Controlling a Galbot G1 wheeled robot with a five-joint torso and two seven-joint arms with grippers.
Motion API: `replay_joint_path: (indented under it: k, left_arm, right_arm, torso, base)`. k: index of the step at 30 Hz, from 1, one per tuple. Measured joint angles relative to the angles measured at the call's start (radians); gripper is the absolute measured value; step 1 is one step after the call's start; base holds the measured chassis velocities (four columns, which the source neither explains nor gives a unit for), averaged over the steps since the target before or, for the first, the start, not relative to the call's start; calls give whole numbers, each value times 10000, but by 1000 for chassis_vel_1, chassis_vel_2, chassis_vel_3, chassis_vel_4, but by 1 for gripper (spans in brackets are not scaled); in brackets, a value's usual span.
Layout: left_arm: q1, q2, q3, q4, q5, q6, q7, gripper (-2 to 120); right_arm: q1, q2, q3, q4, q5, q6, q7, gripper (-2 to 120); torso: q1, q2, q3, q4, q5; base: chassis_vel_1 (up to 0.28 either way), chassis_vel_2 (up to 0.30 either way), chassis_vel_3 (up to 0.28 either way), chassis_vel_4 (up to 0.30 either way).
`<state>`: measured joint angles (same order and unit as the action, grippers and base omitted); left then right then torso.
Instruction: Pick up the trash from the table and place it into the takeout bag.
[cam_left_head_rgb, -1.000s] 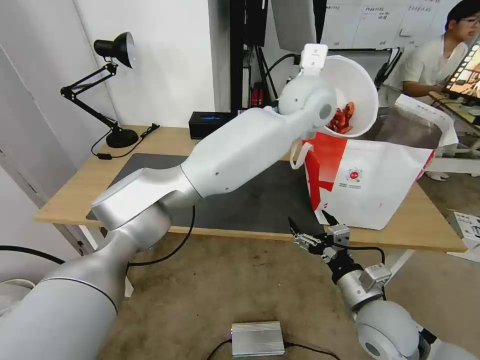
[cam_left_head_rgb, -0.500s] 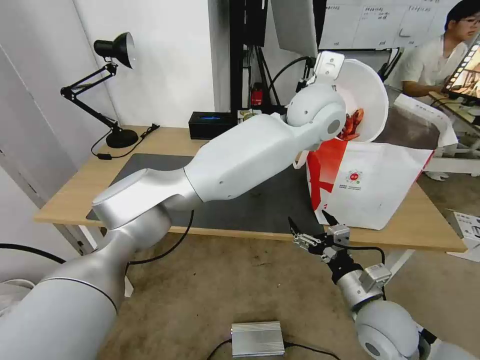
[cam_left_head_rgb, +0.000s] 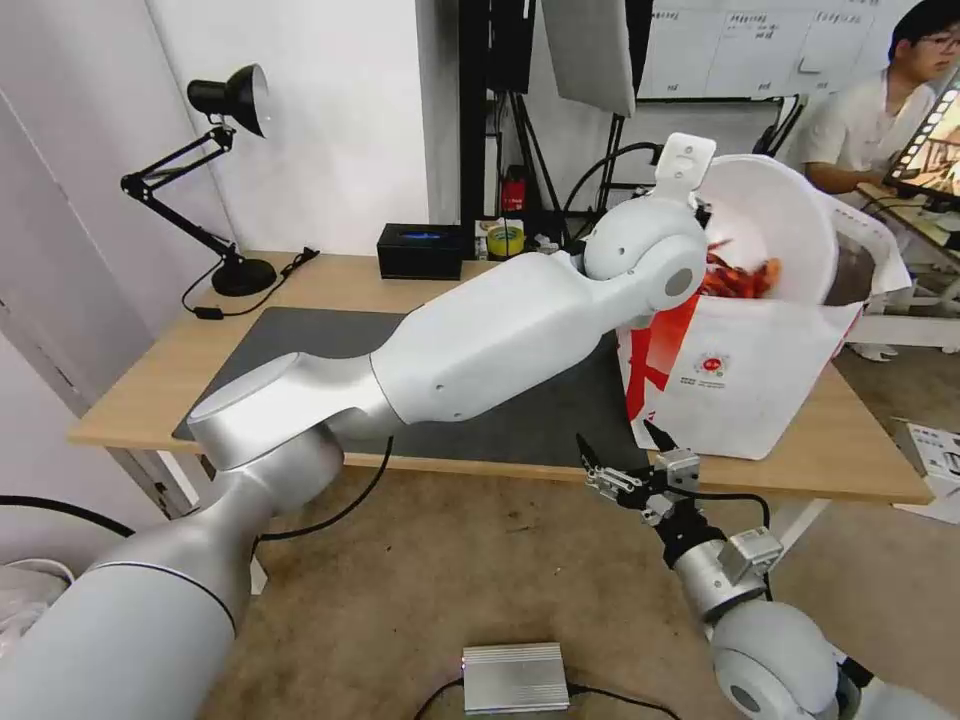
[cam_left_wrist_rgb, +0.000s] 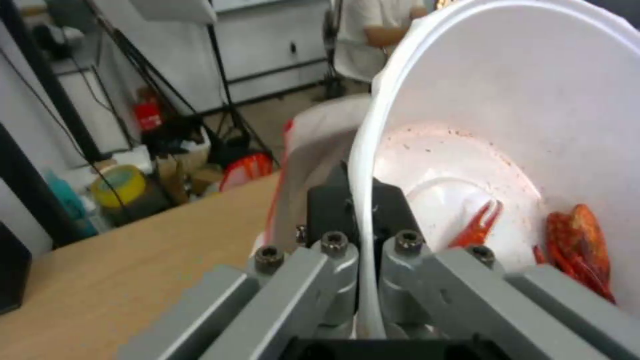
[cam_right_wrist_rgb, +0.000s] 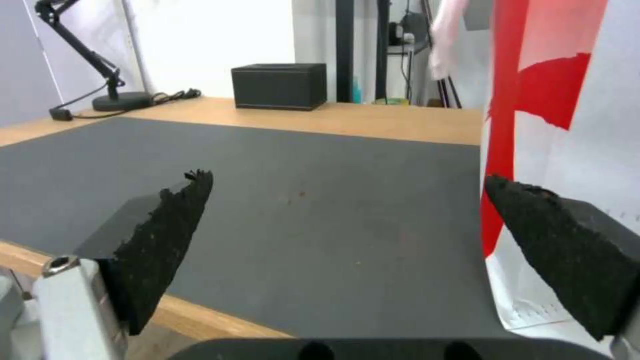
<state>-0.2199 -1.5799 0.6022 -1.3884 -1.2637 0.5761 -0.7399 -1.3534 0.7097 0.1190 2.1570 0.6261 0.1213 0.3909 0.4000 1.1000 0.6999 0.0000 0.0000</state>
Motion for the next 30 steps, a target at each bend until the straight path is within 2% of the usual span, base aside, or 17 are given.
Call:
replay_joint_path:
  k: [4,6,7,8,9,10,11,14,15,19,20,21,23,24,26,28,30]
  left_arm:
    - [42,94,-6,-55,-49,544,-99,0]
    - [64,125,-41,-42,-49,814,-236,9]
    - [64,125,-41,-42,-49,814,-236,9]
    - [84,127,-67,4,-49,894,-326,15]
    - [85,127,-68,8,-50,896,-332,15]
    - [104,131,-89,61,-48,918,-412,23]
    - [104,131,-89,61,-48,918,-412,23]
    - [110,130,-133,68,-46,1080,-429,38]
    - [110,130,-133,68,-46,1080,-429,38]
    - [102,104,-248,-8,-47,1183,-421,57]
    - [102,104,-248,-8,-47,1183,-421,57]
    - [100,125,-277,-93,-48,1183,-429,62]
    - [137,327,-336,-476,-57,1133,-518,72]
    - [137,327,-336,-476,-57,1133,-518,72]
    - [271,766,-416,-946,-78,967,-583,82]
    - [364,995,-496,-1133,-79,847,-599,85]
    - [596,1494,-737,-1487,-80,444,-583,95]
  right_arm:
    - [0,0,0,-1,0,0,0,100]
    - [0,0,0,0,0,0,0,100]
    - [0,0,0,0,0,0,0,100]
    - [0,0,0,0,0,0,0,100]
    - [0,1,0,0,0,0,0,100]
    - [0,0,0,0,0,0,0,100]
    - [0,0,0,0,0,0,0,100]
    - [0,0,0,0,0,0,0,100]
    - [0,0,0,0,0,0,0,100]
    - [0,0,0,0,0,0,0,100]
    - [0,0,0,0,0,0,0,100]
    - [0,0,0,-1,0,0,0,100]
    - [0,0,0,0,0,0,1,100]
    - [0,0,0,0,0,0,1,100]
    - [0,0,0,0,0,0,1,100]
    - [0,0,0,0,0,0,0,100]
    - [0,0,0,0,0,0,-1,100]
  torso:
    - [0,0,0,0,0]
    - [0,0,0,0,0]
    - [0,0,0,0,0]
    - [0,0,0,1,-1]
    - [0,0,0,1,0]
    - [0,-1,0,1,0]
    - [0,-1,0,1,0]
    - [0,0,0,1,-1]
    - [0,0,0,1,-1]
    - [0,0,1,0,0]
    - [0,0,1,0,0]
    - [1,0,0,0,0]
    - [0,0,0,-2,0]
    - [0,0,0,-2,0]
    - [0,0,0,-2,0]
    - [0,0,0,0,-1]
    - [0,0,0,3,-2]
  base:
    - [0,0,0,0]
    - [0,0,0,0]
    - [0,0,0,0]
    - [0,0,0,0]
    - [0,0,0,0]
    - [0,0,0,0]
    - [0,0,0,0]
    - [0,0,0,0]
    - [0,0,0,0]
    - [0,0,0,0]
    - [0,0,0,0]
    - [0,0,0,0]
    - [0,0,0,0]
    - [0,0,0,0]
    - [0,0,0,0]
    - [0,0,0,0]
    - [0,0,0,0]
